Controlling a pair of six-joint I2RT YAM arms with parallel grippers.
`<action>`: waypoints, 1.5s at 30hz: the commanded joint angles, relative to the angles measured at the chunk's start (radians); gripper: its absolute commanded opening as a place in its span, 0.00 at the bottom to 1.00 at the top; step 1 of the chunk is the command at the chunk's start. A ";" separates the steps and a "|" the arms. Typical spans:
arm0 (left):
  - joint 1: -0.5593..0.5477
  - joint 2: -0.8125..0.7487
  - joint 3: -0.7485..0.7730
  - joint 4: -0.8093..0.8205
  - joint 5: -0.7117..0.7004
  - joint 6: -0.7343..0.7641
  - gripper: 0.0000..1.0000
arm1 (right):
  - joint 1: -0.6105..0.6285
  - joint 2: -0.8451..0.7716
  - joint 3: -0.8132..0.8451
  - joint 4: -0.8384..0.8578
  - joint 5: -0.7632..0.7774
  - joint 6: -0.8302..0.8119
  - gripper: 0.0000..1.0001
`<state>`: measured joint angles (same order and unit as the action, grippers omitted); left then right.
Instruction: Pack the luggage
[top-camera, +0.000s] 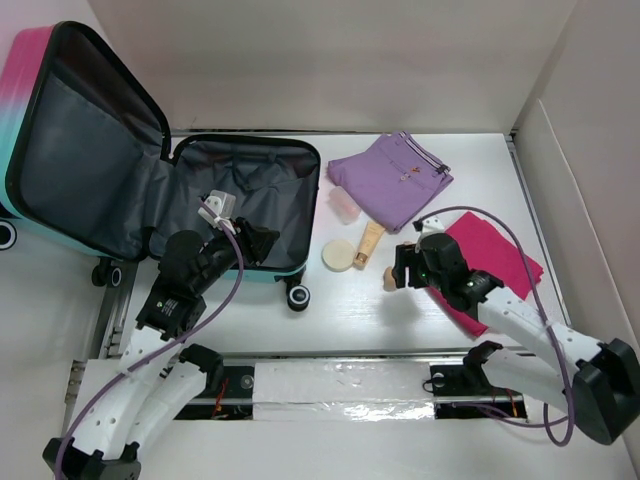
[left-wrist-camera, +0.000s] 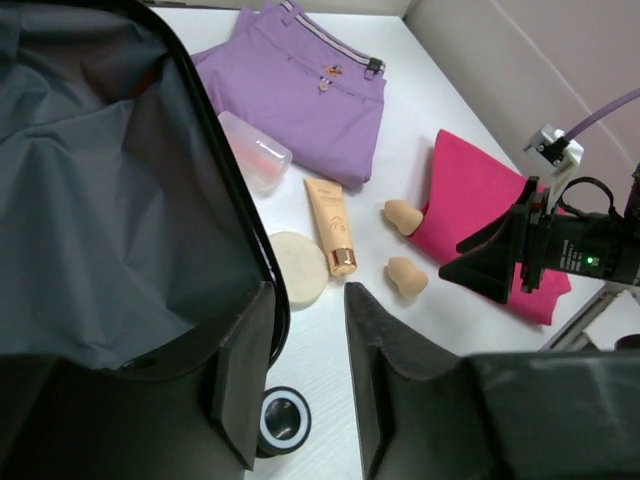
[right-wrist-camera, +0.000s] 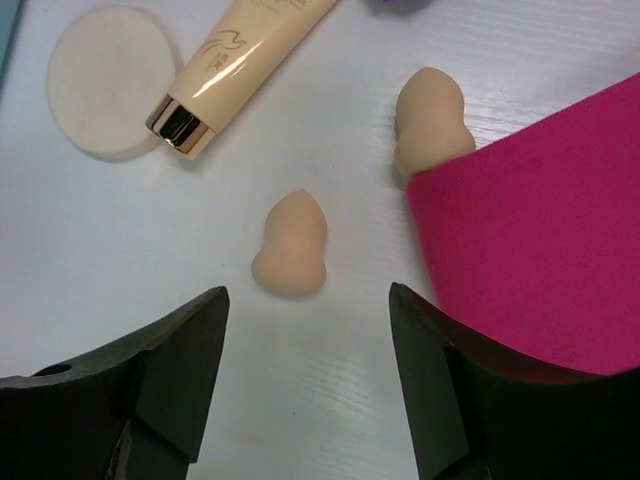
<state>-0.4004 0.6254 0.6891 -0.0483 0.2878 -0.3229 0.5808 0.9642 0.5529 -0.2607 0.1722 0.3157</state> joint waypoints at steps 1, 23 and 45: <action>-0.005 -0.004 0.046 0.014 -0.015 0.007 0.32 | 0.016 0.069 0.005 0.090 -0.019 0.014 0.71; -0.005 -0.019 0.046 0.015 -0.010 0.005 0.41 | 0.183 0.219 0.171 0.311 0.005 0.002 0.34; -0.005 -0.113 0.052 -0.022 -0.194 -0.016 0.40 | -0.008 0.718 0.674 0.367 -0.023 -0.167 0.24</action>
<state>-0.4004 0.5098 0.7059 -0.1032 0.0818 -0.3317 0.6144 1.6238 1.1770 0.1295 0.0341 0.2245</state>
